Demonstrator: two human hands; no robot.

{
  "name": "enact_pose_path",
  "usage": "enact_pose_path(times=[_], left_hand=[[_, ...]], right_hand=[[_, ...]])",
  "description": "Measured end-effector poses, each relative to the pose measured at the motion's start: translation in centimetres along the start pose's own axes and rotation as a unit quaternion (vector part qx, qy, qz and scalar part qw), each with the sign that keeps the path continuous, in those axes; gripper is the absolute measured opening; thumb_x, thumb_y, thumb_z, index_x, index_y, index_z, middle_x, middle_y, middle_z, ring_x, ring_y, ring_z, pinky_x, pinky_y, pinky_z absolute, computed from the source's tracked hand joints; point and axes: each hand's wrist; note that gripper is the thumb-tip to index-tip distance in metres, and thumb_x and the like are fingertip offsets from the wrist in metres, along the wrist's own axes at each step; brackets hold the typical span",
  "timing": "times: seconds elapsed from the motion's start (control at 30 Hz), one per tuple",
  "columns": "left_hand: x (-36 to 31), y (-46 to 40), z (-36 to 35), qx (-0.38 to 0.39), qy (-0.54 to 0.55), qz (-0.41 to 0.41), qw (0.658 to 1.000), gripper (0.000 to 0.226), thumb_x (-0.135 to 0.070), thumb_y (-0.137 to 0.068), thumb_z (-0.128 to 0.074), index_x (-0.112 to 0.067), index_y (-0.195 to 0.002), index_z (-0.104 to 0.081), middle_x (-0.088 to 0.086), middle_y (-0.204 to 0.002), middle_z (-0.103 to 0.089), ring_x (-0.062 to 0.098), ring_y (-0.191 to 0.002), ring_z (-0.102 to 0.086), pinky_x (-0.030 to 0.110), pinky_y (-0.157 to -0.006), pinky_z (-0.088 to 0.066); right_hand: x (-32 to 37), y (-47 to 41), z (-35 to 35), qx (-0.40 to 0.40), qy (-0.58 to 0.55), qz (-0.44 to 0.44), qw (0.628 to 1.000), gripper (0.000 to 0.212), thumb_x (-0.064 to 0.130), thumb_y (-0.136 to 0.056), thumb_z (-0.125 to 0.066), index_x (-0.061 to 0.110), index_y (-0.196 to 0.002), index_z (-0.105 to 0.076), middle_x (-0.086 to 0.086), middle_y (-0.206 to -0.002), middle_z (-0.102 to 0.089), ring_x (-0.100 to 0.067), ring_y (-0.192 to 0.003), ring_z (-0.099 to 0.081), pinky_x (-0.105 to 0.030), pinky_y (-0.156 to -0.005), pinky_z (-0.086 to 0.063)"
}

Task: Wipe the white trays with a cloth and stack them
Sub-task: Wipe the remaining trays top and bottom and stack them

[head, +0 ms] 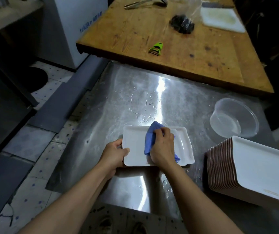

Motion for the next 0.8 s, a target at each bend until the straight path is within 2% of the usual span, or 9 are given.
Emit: enact_pose_path(times=[0.13,0.27,0.4,0.5,0.63,0.73,0.8], left_hand=[[-0.5,0.0,0.2,0.021,0.002,0.006,1.000,0.034,-0.002,-0.093,-0.048,-0.033,-0.088,-0.061,0.000,-0.092,-0.071,0.020,-0.078,-0.071,0.035,-0.061,-0.059],[-0.3,0.0,0.2,0.028,0.016,0.021,0.999,0.030,-0.007,-0.096,-0.044,-0.028,-0.092,-0.064,0.002,-0.085,-0.073,0.019,-0.069,-0.071,0.029,-0.054,-0.055],[-0.2,-0.1,-0.1,0.006,0.052,0.047,0.998,0.029,-0.018,-0.099,-0.037,-0.014,-0.092,-0.065,0.004,-0.070,-0.072,0.019,-0.057,-0.069,0.028,-0.046,-0.053],[-0.4,-0.2,-0.4,-0.012,0.055,0.048,0.997,0.030,-0.019,-0.099,-0.037,-0.012,-0.089,-0.064,0.003,-0.060,-0.069,0.017,-0.048,-0.066,0.027,-0.042,-0.050],[-0.8,-0.2,-0.6,-0.035,0.040,0.046,0.998,0.029,-0.028,-0.099,-0.040,-0.016,-0.085,-0.062,0.008,-0.068,-0.064,0.017,-0.044,-0.060,0.025,-0.040,-0.048],[-1.0,-0.2,-1.0,-0.036,0.017,0.030,0.999,0.020,-0.020,-0.097,-0.047,-0.016,-0.085,-0.061,0.010,-0.075,-0.064,0.023,-0.057,-0.060,0.027,-0.045,-0.050],[-1.0,-0.2,-1.3,-0.041,0.001,0.016,0.999,0.016,-0.009,-0.095,-0.048,-0.016,-0.090,-0.061,0.009,-0.078,-0.065,0.023,-0.060,-0.061,0.026,-0.044,-0.050]], right_hand=[[2.1,-0.3,-1.1,0.034,-0.015,0.093,0.995,0.052,0.008,-0.077,-0.060,0.010,-0.128,-0.051,-0.014,-0.133,-0.038,-0.033,-0.117,-0.035,-0.035,-0.094,-0.034],[3.9,-0.4,-1.9,0.064,-0.035,0.143,0.987,0.057,0.008,-0.071,-0.067,0.011,-0.127,-0.053,-0.014,-0.131,-0.041,-0.033,-0.113,-0.037,-0.039,-0.091,-0.038],[3.4,1.0,-1.1,0.081,-0.111,0.145,0.980,0.046,-0.003,-0.073,-0.045,0.006,-0.114,-0.063,-0.013,-0.119,-0.053,-0.033,-0.106,-0.042,-0.037,-0.089,-0.035],[3.3,2.5,-0.1,0.109,-0.148,0.141,0.973,0.043,0.002,-0.069,-0.038,0.003,-0.101,-0.067,-0.011,-0.110,-0.057,-0.029,-0.100,-0.045,-0.036,-0.087,-0.037],[3.3,4.6,0.9,0.139,-0.137,0.146,0.970,0.040,0.022,-0.069,-0.038,0.005,-0.092,-0.067,-0.006,-0.109,-0.057,-0.022,-0.096,-0.043,-0.033,-0.086,-0.035],[2.6,5.7,1.3,0.125,-0.134,0.167,0.969,0.035,0.020,-0.075,-0.040,0.007,-0.092,-0.067,-0.003,-0.110,-0.058,-0.020,-0.095,-0.044,-0.027,-0.084,-0.033],[1.9,5.9,1.6,0.115,-0.113,0.173,0.972,0.036,0.020,-0.075,-0.038,0.006,-0.093,-0.066,-0.004,-0.111,-0.059,-0.022,-0.095,-0.046,-0.030,-0.084,-0.035]])
Point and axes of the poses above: each hand's wrist, its own y-axis away from the middle knuckle, its own z-axis out of the back of the hand, x = y × z
